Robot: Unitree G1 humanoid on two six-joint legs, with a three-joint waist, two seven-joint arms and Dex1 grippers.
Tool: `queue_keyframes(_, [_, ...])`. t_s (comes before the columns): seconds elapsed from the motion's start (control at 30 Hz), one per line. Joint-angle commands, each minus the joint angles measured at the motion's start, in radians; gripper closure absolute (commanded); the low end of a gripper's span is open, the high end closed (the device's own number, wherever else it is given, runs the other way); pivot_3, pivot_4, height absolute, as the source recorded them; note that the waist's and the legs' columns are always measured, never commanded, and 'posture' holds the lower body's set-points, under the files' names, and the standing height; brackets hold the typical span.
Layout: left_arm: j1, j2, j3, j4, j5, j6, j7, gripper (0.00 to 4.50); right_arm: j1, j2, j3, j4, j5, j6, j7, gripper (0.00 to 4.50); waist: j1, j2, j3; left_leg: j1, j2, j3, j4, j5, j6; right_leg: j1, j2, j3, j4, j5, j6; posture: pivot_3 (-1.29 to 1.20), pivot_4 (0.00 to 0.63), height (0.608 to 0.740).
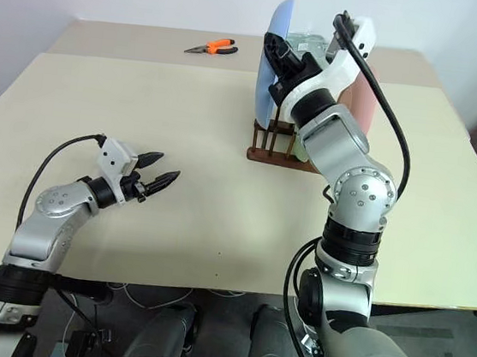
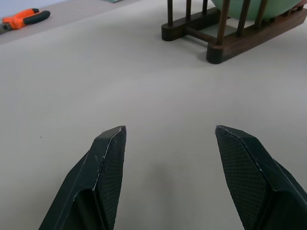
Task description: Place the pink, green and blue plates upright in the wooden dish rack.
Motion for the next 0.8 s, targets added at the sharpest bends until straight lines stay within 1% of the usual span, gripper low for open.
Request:
queue_keyframes(0.03, [-0.012,-0.002,-0.004,-0.042,-0.002,-0.003,0.003,1.45,-0.036,0.014,-0.019,0.068,-0.033,-0.035,0.011,4.46,0.0,0.0,0.0,0.0,0.0,0.0,0.0,0.0,0.0,0.0,0.0,0.0,0.0,0.0,0.0,0.0,0.15,0.74])
queue_keyframes(0.07, [-0.015,-0.004,-0.007,-0.045,-0.001,0.001,0.004,1.45,-0.045,0.012,-0.018,0.099,-0.05,-0.041,0.023,4.46,0.0,0.0,0.0,0.0,0.0,0.0,0.0,0.0,0.0,0.0,0.0,0.0,0.0,0.0,0.0,0.0,0.15,0.74])
queue_keyframes(0.17, [-0.022,-0.007,-0.011,-0.057,-0.002,0.014,0.01,1.45,-0.083,-0.007,-0.007,0.196,-0.129,-0.065,0.062,3.5,-0.001,0.0,0.0,0.0,0.0,0.001,0.0,0.0,0.0,0.0,0.0,0.0,0.001,0.0,0.0,0.0,0.15,0.74])
queue_keyframes(0.2, [-0.023,-0.007,-0.012,-0.061,-0.002,0.017,0.011,1.45,-0.09,-0.011,-0.005,0.209,-0.147,-0.068,0.075,2.95,-0.001,0.0,0.0,0.0,0.0,0.001,0.0,0.0,0.0,-0.001,0.0,0.0,0.001,0.0,0.0,0.0,0.15,0.74])
queue_keyframes(0.27, [-0.019,-0.006,-0.012,-0.077,-0.006,0.028,0.017,1.45,-0.101,-0.059,0.039,0.189,-0.228,-0.083,0.141,2.01,-0.001,0.0,0.0,0.0,0.0,0.001,0.0,0.0,0.0,-0.002,0.0,0.0,0.002,0.0,0.0,0.0,0.15,0.74])
queue_keyframes(0.37, [-0.011,-0.009,-0.016,-0.096,-0.006,0.04,0.027,1.45,-0.099,-0.122,0.084,0.135,-0.315,-0.107,0.238,2.01,0.0,0.0,0.0,-0.001,0.0,0.001,0.0,0.0,0.0,-0.002,0.0,0.001,0.002,0.0,0.0,0.0,0.15,0.74])
queue_keyframes(0.43, [0.003,-0.012,-0.017,-0.114,-0.007,0.049,0.033,1.45,-0.067,-0.235,0.111,0.009,-0.377,-0.144,0.366,2.01,0.003,0.0,0.0,-0.001,0.0,0.001,0.0,0.0,0.0,-0.002,0.0,0.0,0.002,0.0,0.0,0.0,0.15,0.74])
queue_keyframes(0.47, [0.01,-0.012,-0.017,-0.122,-0.007,0.053,0.035,1.45,-0.036,-0.299,0.098,-0.062,-0.381,-0.149,0.432,2.01,0.006,0.0,0.0,-0.002,0.0,0.001,0.0,0.0,0.0,-0.002,0.0,0.0,0.002,0.0,0.0,0.0,0.15,0.74])
queue_keyframes(0.53, [0.02,-0.008,-0.017,-0.128,-0.007,0.056,0.036,1.45,0.053,-0.418,0.032,-0.173,-0.333,-0.123,0.539,2.01,0.011,-0.001,0.0,-0.002,-0.001,0.0,0.0,0.0,0.0,-0.001,-0.001,0.0,0.001,-0.001,0.002,0.0,0.15,0.74])
queue_keyframes(0.6, [0.021,-0.001,-0.017,-0.118,0.001,0.053,0.036,1.45,0.204,-0.546,-0.078,-0.248,-0.259,-0.081,0.666,2.01,0.016,-0.003,-0.001,-0.002,-0.001,-0.001,0.0,0.0,0.0,0.002,-0.001,-0.001,-0.003,-0.002,0.003,0.0,0.15,0.74])
queue_keyframes(0.67, [0.018,0.004,-0.016,-0.104,0.008,0.046,0.037,1.45,0.334,-0.638,-0.157,-0.282,-0.234,-0.065,0.756,2.01,0.016,-0.004,-0.001,0.0,0.0,-0.002,0.0,-0.001,0.001,0.007,-0.001,-0.003,-0.01,-0.002,0.003,0.0,0.15,0.74])
queue_keyframes(0.73, [0.015,0.015,-0.006,-0.075,0.019,0.025,0.037,1.45,0.525,-0.687,-0.286,-0.279,-0.205,-0.034,0.826,2.01,0.014,-0.004,-0.001,0.0,0.0,0.001,0.001,-0.001,0.002,0.007,-0.002,-0.001,-0.011,-0.005,0.002,0.0,0.15,0.74])
queue_keyframes(0.8, [0.012,0.025,0.004,-0.03,0.046,-0.014,0.049,1.45,0.698,-0.685,-0.359,-0.263,-0.226,-0.042,0.869,2.01,0.015,-0.004,-0.002,0.0,0.0,0.0,0.001,-0.001,0.002,0.008,-0.002,-0.001,-0.011,-0.005,0.001,0.0,0.15,0.74])
